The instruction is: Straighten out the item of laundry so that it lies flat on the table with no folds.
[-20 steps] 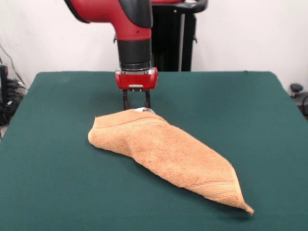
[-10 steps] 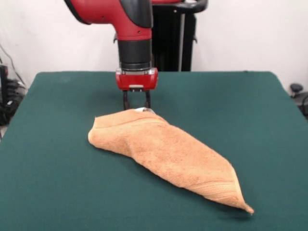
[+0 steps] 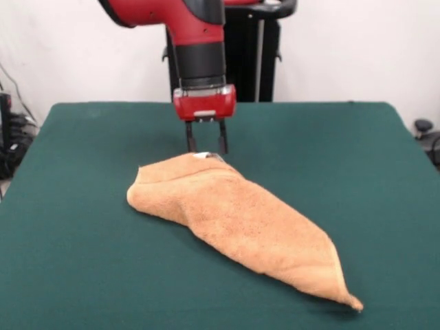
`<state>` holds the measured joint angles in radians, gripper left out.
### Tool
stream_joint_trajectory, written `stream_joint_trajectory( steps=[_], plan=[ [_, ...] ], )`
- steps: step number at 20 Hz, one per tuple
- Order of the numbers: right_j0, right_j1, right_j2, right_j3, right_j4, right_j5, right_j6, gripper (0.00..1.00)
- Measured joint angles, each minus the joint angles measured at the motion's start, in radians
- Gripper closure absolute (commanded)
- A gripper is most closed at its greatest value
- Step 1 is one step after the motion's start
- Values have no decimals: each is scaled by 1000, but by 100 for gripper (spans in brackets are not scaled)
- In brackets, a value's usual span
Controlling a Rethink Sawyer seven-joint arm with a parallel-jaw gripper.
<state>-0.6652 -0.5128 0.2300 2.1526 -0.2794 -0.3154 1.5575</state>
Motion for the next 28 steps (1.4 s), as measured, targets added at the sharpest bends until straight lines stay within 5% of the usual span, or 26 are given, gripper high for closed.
stream_joint_trajectory(
  steps=[12, 28],
  plan=[
    [-50, -257, 201, 112, 23, -7, 0, 0],
    [-34, -259, 234, 123, 40, -18, 10, 0]
  ],
)
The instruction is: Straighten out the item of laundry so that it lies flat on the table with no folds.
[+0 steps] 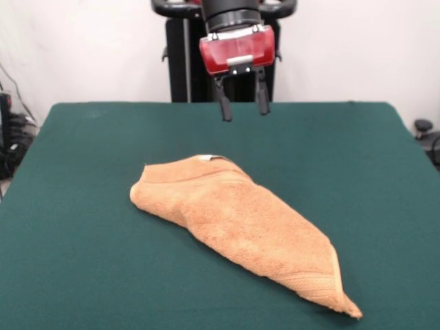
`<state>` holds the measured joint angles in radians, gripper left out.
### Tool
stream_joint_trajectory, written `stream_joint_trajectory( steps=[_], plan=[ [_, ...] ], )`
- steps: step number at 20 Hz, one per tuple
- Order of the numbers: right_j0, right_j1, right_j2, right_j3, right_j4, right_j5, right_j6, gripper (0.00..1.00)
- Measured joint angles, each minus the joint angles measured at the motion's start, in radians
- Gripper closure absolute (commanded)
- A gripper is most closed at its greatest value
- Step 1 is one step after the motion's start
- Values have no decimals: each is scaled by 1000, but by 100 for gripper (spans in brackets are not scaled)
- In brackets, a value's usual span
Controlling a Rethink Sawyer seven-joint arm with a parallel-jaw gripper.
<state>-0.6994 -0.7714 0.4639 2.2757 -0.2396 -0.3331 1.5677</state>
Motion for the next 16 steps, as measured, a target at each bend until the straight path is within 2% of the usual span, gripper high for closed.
stream_joint_trajectory(
  steps=[4, 8, 16],
  plan=[
    [33, 49, -16, -1, 1, -28, 0, 0],
    [50, 156, -25, -16, -1, -75, 0, 0],
    [27, 367, -25, -78, -41, -106, 0, 0]
  ],
)
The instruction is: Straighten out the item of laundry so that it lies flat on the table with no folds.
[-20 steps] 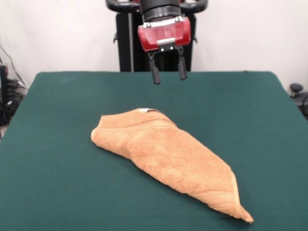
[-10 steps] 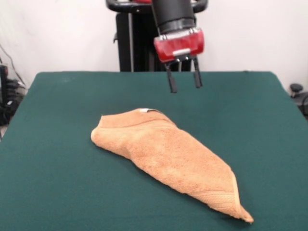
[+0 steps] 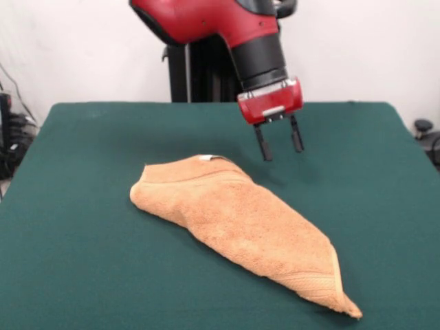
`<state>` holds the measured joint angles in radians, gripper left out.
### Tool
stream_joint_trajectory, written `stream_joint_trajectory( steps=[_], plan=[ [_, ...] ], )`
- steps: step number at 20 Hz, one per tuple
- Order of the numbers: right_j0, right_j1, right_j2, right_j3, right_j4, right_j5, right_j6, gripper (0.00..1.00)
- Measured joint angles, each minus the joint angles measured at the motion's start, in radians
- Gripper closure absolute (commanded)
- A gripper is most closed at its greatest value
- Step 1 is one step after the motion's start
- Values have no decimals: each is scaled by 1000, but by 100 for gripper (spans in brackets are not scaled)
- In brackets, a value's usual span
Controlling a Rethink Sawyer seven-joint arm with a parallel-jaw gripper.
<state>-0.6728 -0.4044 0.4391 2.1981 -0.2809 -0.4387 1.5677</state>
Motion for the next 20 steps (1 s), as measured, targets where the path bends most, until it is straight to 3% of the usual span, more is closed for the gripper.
stream_joint_trajectory(
  steps=[7, 20],
  plan=[
    [-21, 50, 18, -36, -17, 15, 0, 0],
    [-114, 63, 90, -115, -22, 97, 0, 0]
  ],
)
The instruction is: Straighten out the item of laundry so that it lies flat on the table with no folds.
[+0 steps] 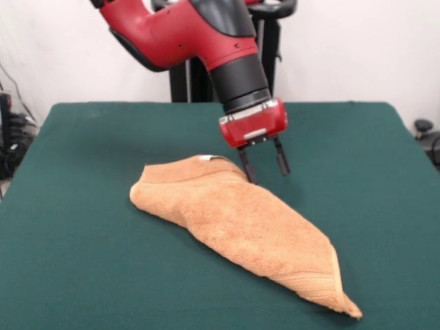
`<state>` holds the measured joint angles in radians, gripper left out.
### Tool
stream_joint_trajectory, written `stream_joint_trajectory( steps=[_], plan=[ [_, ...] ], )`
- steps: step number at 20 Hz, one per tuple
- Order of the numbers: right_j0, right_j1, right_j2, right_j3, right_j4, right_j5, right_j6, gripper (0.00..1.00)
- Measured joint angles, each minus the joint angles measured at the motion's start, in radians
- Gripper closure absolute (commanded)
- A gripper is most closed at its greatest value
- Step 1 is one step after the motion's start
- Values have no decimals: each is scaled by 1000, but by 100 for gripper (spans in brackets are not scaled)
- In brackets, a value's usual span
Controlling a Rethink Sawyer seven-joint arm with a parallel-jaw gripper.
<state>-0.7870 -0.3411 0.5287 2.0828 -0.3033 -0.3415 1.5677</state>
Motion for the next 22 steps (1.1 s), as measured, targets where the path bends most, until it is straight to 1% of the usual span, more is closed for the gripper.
stream_joint_trajectory(
  steps=[9, 12, 18, 22],
  plan=[
    [-41, 17, 21, -3, -40, 0, 0, 0],
    [-70, 21, 28, -3, -60, 0, 0, 0],
    [-124, 62, 28, -4, -103, 0, 0, 0],
    [-144, 37, 28, 3, -106, 0, 0, 0]
  ],
)
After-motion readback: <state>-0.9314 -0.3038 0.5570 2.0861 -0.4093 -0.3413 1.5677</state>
